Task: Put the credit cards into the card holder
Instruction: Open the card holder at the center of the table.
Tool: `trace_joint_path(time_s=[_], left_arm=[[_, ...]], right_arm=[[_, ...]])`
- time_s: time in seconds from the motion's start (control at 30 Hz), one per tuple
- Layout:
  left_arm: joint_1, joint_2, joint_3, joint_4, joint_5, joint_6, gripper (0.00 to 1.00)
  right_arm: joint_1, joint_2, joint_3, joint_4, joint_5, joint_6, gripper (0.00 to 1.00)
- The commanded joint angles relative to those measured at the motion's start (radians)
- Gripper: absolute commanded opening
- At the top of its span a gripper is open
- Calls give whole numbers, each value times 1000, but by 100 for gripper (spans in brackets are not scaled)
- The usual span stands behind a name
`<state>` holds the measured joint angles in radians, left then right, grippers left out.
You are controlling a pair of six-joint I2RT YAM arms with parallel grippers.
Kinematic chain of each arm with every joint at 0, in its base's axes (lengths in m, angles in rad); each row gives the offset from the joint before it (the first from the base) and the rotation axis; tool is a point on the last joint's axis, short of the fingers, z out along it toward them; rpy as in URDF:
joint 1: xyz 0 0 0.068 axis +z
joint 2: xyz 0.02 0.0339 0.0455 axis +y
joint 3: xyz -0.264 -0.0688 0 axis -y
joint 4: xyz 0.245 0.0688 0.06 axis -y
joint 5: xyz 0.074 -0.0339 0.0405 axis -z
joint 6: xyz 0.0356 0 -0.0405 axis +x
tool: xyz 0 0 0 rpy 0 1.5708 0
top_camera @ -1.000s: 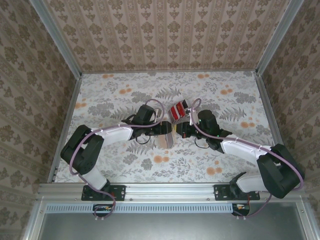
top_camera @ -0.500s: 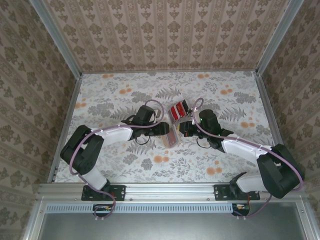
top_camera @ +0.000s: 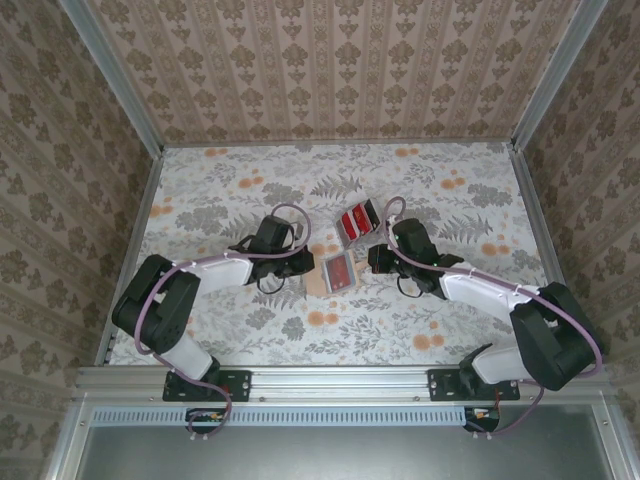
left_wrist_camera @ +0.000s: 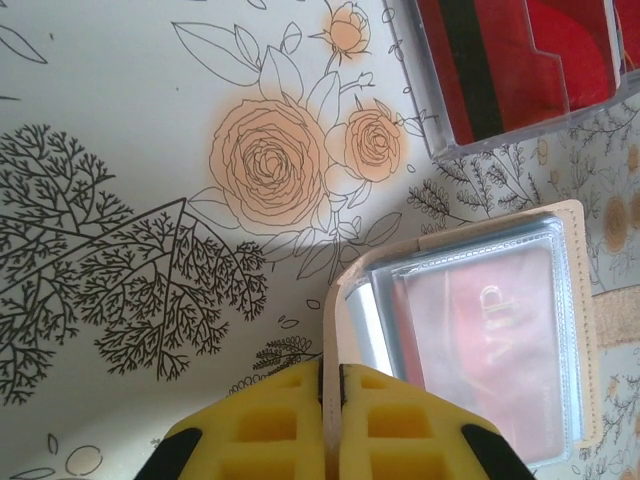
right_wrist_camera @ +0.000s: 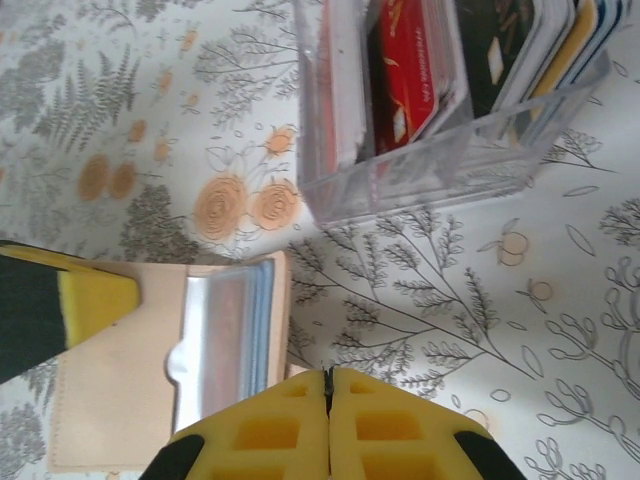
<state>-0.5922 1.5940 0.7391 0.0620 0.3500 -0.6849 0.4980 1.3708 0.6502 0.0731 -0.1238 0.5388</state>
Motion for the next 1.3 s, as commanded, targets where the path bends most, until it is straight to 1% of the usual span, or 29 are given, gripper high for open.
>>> trace_joint_path(time_s=[0.0,0.07,0.17,0.23,0.33,0.47,0.6,0.7,0.87,0.97,1.03,1.13,1.2,1.27], left_arm=[[18,-23,-10,7,24,34,5],[22,-26,-4,-8,29,45,5],[25,-26,3,-22,37,69,6],[35,-23,10,-27,65,84,6],[46,-13,38,-61,91,124,6],[65,10,83,-100,138,183,6],[81,51,114,-104,184,225,7],[88,83,135,-97,228,248,7],[107,100,132,-81,283,279,7],[121,84,112,-76,287,304,8],[127,73,106,-86,287,331,9],[129,62,89,-79,287,349,10],[129,62,68,-48,287,339,11],[129,76,47,-1,318,325,11]], right_arm=[[-4,13,42,-77,69,1,11],[-4,42,46,-89,84,-3,13],[-6,44,42,-85,85,-7,22],[-6,40,41,-74,86,-12,26],[-6,47,39,-64,78,-27,30],[-7,27,30,-35,69,-61,32],[-9,-37,29,-41,79,-149,33],[-12,-51,60,-89,76,-186,34],[-13,-66,132,-170,91,-169,34],[-15,-38,209,-248,92,-160,34],[-15,-6,263,-283,30,-142,34],[-1,67,297,-295,-82,-87,34],[26,98,299,-298,-115,-64,34],[45,118,297,-311,-99,-55,34]])
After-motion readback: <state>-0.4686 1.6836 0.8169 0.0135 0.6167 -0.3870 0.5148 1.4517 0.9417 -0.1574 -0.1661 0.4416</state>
